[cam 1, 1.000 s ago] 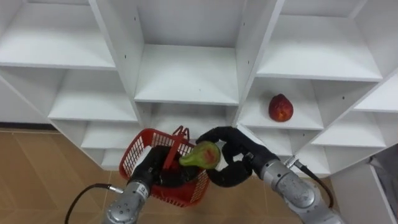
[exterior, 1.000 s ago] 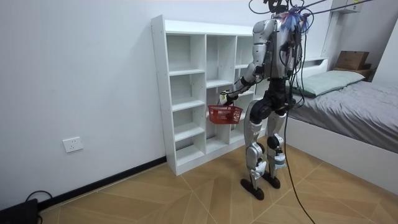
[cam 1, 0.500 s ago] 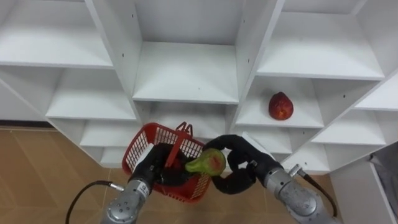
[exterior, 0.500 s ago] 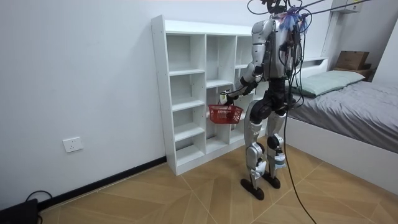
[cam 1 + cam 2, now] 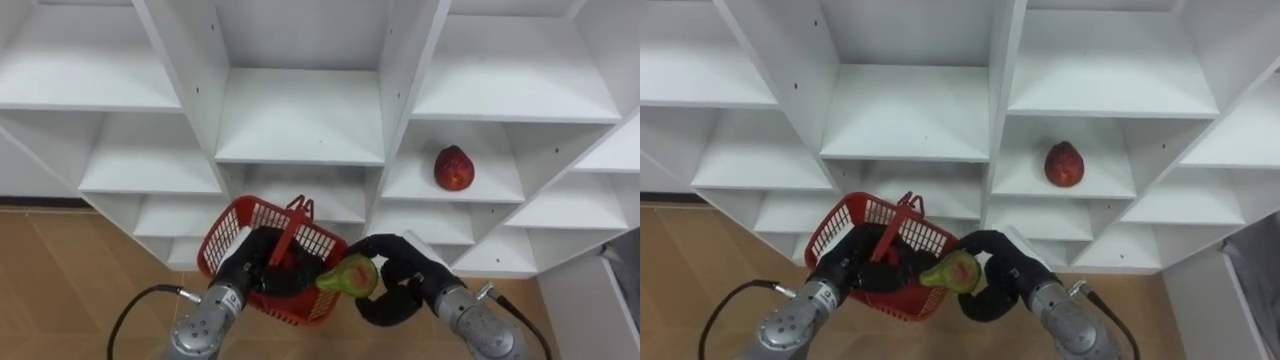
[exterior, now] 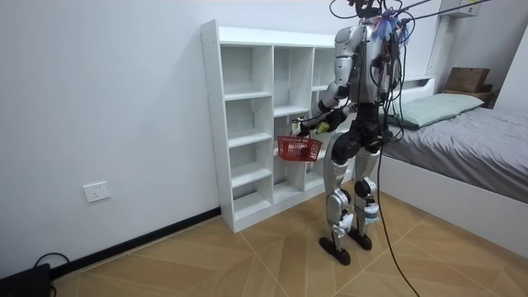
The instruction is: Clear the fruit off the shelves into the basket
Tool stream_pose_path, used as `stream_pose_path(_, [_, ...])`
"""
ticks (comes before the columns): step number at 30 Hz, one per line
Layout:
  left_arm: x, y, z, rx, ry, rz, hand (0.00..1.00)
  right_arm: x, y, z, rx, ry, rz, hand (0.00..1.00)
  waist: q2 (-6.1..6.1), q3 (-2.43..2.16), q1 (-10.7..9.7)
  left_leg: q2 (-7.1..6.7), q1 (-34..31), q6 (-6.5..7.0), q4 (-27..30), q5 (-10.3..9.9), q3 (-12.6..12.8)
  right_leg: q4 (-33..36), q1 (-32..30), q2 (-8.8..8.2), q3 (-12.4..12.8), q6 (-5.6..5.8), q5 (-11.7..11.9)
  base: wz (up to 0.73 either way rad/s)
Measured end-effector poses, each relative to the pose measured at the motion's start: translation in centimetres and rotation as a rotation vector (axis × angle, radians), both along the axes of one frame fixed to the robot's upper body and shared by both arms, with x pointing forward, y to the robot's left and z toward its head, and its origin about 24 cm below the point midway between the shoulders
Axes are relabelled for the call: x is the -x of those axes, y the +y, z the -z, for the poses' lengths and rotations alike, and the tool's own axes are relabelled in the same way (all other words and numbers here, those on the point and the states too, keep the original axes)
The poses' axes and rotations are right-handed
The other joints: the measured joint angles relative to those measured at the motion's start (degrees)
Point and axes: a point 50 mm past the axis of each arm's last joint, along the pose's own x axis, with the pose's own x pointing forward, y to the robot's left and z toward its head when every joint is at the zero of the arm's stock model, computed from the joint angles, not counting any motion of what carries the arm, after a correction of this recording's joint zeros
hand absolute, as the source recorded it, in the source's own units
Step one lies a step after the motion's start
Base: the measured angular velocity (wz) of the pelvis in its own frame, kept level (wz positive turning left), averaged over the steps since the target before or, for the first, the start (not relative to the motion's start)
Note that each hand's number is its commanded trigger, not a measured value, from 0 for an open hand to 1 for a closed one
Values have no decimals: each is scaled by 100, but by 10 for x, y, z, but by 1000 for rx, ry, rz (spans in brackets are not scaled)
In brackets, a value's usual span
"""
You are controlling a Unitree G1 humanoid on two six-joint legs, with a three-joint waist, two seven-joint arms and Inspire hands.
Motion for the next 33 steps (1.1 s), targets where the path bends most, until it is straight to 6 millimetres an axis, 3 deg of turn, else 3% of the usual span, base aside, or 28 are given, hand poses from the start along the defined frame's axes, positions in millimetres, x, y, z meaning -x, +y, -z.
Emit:
stream_pose_path(8, [0,0,0,7,0,8,100,0,-2,0,3,0,2,100,-26,-10,2,1,0,0,-15,0,47,-10,-14,2,15,0,-1,0])
stream_pose_path(15, [-1,1,-2,6,-11,5,100,1,-3,2,6,9,8,100,-97,-45,7,1,13,1,-15,1,60,-23,0,0,21,1,-1,0])
stream_pose_path(33, [0,0,-1,53,7,37,100,0,-7,4,29,-16,70,100,-130,-23,12,5,11,1,-20,0,41,-19,-4,-4,0,0,-1,0])
